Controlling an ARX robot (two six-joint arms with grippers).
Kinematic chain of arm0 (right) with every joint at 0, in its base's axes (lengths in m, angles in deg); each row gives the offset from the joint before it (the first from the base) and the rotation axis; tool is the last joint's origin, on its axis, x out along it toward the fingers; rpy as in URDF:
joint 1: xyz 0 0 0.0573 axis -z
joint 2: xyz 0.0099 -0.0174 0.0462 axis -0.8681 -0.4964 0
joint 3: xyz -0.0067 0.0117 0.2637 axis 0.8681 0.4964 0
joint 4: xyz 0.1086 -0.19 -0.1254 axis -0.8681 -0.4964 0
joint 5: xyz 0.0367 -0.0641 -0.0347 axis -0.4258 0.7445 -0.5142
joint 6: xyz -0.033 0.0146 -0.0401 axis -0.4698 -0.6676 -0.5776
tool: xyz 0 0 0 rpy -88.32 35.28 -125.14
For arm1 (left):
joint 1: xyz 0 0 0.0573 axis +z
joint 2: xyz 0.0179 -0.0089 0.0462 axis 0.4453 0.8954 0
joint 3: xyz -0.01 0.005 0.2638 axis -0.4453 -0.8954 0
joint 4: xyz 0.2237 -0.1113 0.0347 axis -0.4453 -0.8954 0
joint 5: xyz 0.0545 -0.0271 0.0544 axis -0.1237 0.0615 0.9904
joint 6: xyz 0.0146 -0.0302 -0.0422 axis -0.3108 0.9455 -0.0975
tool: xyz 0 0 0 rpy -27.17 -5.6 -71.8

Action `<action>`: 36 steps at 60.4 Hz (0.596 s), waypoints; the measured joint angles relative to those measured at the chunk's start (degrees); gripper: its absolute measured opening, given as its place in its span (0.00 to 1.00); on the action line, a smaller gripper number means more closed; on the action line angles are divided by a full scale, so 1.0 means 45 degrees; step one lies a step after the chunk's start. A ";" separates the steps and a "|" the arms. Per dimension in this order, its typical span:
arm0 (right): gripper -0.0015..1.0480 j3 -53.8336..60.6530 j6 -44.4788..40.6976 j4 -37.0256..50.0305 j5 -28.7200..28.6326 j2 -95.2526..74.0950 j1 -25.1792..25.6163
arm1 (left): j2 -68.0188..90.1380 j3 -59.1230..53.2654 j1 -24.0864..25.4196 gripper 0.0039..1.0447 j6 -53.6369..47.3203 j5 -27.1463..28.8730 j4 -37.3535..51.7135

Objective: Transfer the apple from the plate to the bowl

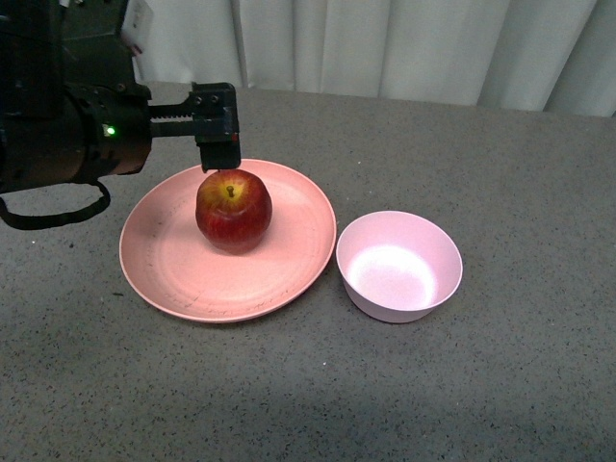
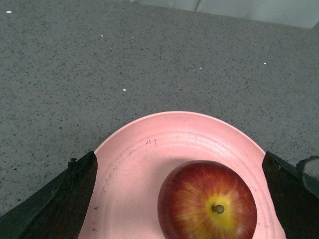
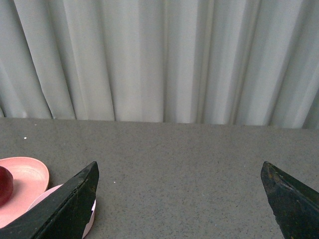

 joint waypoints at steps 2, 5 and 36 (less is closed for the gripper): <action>0.91 0.0000 0.0000 0.0000 0.0000 0.0005 0.0000 | 0.0175 0.0136 -0.0053 0.94 0.0010 -0.0010 -0.0146; 0.91 0.0000 0.0000 -0.0005 0.0000 0.0005 0.0000 | 0.0355 0.0272 -0.0126 0.94 0.0024 -0.0029 -0.0393; 0.91 0.0000 0.0000 -0.0005 0.0000 0.0005 0.0000 | 0.1219 0.0432 -0.0865 0.94 0.0112 -0.0466 -0.1331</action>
